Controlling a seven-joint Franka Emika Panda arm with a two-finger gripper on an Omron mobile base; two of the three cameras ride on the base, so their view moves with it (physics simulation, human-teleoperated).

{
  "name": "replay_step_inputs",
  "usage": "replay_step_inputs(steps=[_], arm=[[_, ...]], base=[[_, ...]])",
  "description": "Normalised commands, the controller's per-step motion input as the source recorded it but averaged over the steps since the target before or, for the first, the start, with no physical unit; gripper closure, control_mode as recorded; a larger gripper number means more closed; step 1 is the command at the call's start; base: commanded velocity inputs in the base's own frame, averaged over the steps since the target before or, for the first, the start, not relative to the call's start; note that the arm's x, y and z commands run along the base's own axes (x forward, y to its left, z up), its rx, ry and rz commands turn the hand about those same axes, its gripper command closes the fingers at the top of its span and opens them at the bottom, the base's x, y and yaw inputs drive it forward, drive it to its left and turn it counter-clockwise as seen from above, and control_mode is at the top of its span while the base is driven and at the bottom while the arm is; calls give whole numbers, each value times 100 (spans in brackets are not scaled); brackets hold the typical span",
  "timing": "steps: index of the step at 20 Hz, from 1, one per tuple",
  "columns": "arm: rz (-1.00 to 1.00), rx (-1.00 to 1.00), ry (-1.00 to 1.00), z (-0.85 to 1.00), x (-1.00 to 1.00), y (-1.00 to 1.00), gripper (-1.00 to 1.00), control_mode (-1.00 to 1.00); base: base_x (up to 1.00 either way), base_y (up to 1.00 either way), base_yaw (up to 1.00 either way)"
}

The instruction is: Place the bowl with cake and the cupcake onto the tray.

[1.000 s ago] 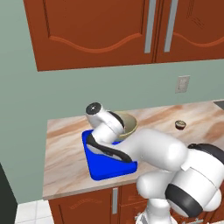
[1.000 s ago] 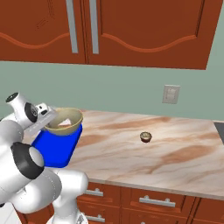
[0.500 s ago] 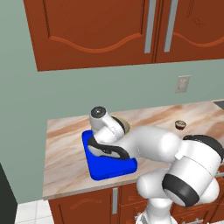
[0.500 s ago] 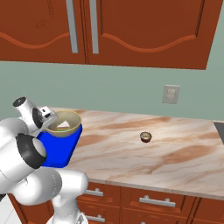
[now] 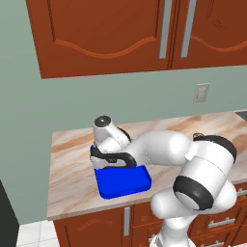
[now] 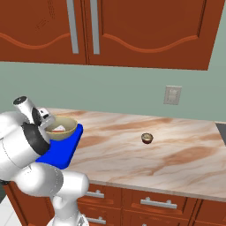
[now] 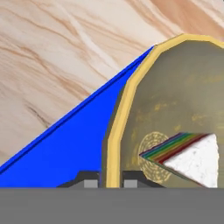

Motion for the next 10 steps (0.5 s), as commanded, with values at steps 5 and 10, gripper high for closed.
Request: replay_step_inputs(steps=[5, 10], arm=[[2, 0, 6, -14, 2, 6, 100, -100], [1, -9, -7, -19, 0, 0, 100, -100]], base=[[0, 0, 0], [0, 0, 0]])
